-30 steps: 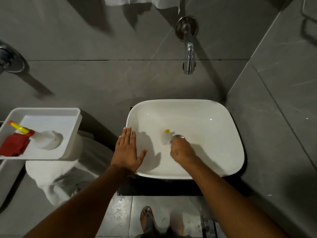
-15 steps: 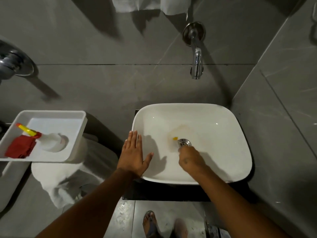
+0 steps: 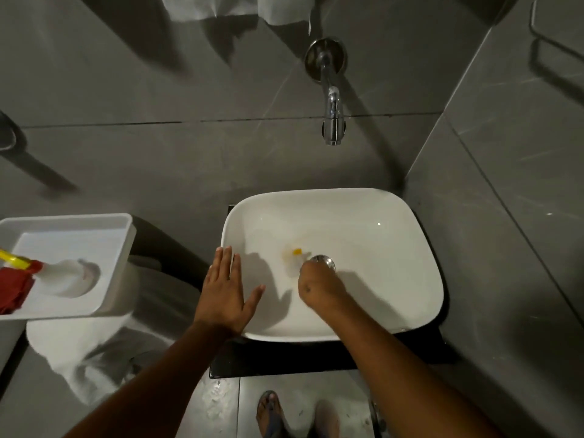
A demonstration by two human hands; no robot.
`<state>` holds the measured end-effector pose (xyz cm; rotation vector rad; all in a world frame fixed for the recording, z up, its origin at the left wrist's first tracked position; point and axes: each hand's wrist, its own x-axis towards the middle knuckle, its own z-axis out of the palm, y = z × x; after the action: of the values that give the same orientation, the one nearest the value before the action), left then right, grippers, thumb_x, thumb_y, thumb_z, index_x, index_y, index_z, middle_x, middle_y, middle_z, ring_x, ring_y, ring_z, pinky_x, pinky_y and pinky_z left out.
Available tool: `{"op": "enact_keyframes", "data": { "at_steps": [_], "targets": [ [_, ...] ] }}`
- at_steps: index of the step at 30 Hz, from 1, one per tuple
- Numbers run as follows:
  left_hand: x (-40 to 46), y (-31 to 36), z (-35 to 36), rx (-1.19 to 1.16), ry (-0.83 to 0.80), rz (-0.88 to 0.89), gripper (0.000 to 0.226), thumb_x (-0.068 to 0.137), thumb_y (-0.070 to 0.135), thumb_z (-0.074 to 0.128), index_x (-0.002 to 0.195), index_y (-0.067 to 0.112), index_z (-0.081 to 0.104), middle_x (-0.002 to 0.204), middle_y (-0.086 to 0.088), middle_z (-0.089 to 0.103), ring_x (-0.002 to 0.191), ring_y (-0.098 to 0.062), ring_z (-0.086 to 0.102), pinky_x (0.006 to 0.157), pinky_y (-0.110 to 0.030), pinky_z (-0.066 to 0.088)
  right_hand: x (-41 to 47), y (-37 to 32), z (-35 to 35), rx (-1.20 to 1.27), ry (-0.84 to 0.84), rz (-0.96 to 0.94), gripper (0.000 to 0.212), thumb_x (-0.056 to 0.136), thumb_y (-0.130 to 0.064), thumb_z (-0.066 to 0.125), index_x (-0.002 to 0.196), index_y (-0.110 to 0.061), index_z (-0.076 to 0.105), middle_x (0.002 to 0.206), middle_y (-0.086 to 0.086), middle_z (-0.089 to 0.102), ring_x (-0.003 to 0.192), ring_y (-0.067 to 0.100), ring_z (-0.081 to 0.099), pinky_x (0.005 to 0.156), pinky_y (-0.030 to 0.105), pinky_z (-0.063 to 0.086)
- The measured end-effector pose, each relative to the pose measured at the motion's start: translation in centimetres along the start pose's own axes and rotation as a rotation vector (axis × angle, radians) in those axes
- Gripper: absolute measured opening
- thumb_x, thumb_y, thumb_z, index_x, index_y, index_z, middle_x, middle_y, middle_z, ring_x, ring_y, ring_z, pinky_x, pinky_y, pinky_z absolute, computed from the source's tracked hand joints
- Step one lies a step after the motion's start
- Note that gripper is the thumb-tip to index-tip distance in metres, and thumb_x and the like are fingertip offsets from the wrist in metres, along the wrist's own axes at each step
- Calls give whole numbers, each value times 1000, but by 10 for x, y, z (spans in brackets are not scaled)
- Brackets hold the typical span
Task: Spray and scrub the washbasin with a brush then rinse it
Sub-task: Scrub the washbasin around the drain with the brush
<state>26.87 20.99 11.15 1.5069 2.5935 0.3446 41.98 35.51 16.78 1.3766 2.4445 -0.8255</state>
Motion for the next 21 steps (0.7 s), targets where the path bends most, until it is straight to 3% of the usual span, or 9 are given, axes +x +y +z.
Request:
{"op": "enact_keyframes", "data": {
  "at_steps": [2,8,12,16,21],
  "targets": [
    [0,-1,1,0,-2,-9,97,90,74,20,153,0,22,163,-20,11,152,-31,-1,122,-50,14,-28,10,12,-42,-58,-21,18,90,-12,41,91,-12,59,113,19,65,107,37,63,84,37,49],
    [1,-1,1,-13,-12,-12,95,91,74,21,153,2,20,164,-18,10,152,-29,-4,122,-50,13,-31,96,-22,-42,72,298,35,96,-18,32,113,-4,59,120,20,63,111,37,61,89,38,49],
    [0,1,-1,-22,-10,-16,96,91,74,21,154,3,20,164,-17,9,152,-29,-5,122,-50,13,25,73,-32,36,148,202,28,91,-12,43,109,0,61,118,24,64,111,42,61,89,40,50],
    [-2,3,-4,-22,-14,-20,95,91,74,20,154,3,20,164,-17,8,152,-28,-5,122,-49,11,23,20,1,43,-12,22,27,90,-15,50,111,-6,64,118,19,66,112,38,62,91,39,52],
    [-1,4,-6,-29,-14,-21,95,90,73,22,154,2,21,164,-18,9,152,-30,-3,122,-49,12,-30,60,7,-4,-18,123,29,87,-17,40,105,-7,61,112,19,66,105,39,64,81,36,50]
  ]
}}
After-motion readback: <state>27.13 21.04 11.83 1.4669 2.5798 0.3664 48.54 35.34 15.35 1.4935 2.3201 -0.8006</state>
